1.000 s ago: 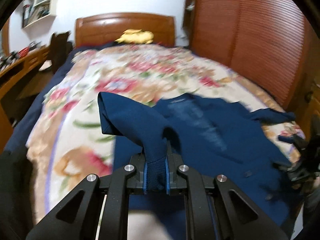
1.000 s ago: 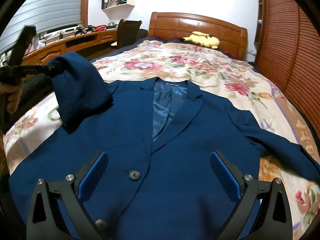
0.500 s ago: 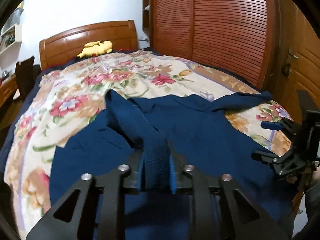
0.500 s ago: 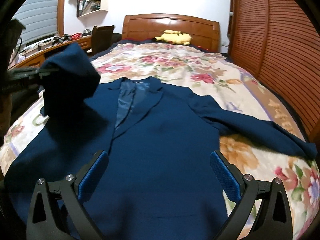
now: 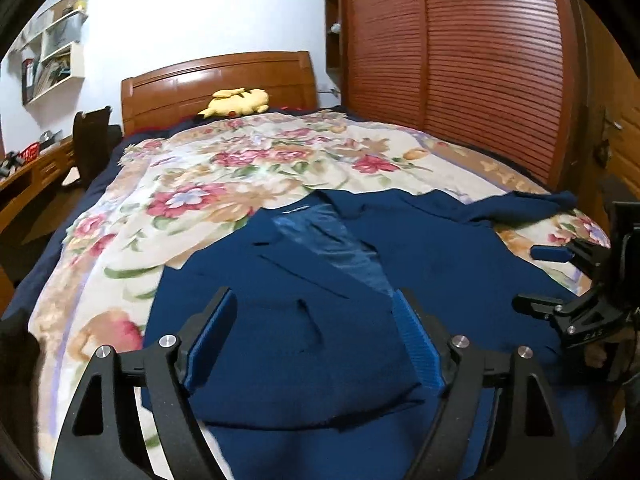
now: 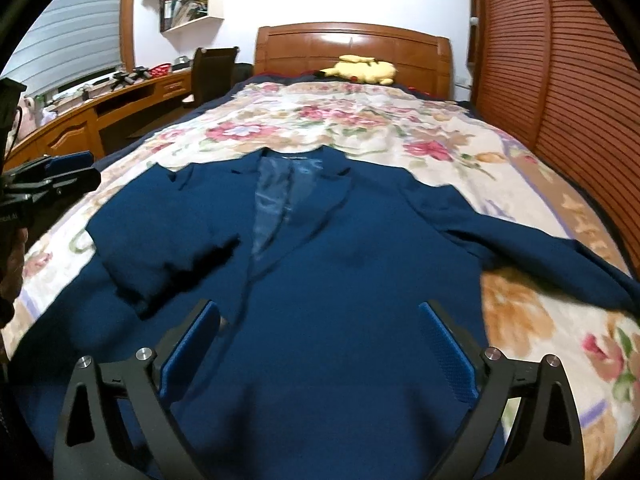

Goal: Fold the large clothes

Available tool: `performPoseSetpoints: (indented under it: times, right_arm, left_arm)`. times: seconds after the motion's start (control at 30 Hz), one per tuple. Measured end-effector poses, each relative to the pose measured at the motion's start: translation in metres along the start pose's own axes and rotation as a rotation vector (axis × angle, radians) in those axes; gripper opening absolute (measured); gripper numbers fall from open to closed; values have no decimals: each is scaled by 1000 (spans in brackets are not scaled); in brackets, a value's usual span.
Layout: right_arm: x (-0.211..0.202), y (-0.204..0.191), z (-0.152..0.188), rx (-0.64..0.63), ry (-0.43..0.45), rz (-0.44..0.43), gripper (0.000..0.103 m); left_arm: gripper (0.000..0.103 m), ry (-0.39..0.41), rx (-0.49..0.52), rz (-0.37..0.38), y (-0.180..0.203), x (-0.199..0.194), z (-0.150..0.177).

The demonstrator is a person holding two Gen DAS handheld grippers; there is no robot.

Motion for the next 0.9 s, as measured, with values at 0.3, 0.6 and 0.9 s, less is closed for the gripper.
performPoseSetpoints:
  times: [0.3,0.6,0.9]
  right_arm:
    - [37,-63,-17,-87,-5,-152,90]
    - [74,-117,-25,-185,-72,-269,88]
    - [109,-134,-11,-234,-190,-344,70]
  left_arm:
    - [81,0,-51,-79,-56,-15,12]
    - [81,3,-76,-124,-84,-22,21]
    - [81,-7,-102,-114,-94,-22,28]
Point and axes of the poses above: each gripper's, at about its wrist camera, not at the fingertips, and x roughly the way its jaws point, y to its right, z to its underside, the point moved 9 cm from there along x, roughly the way its jaws point, and after that the axes turned 7 degrees about y, right-handed, at the moved point
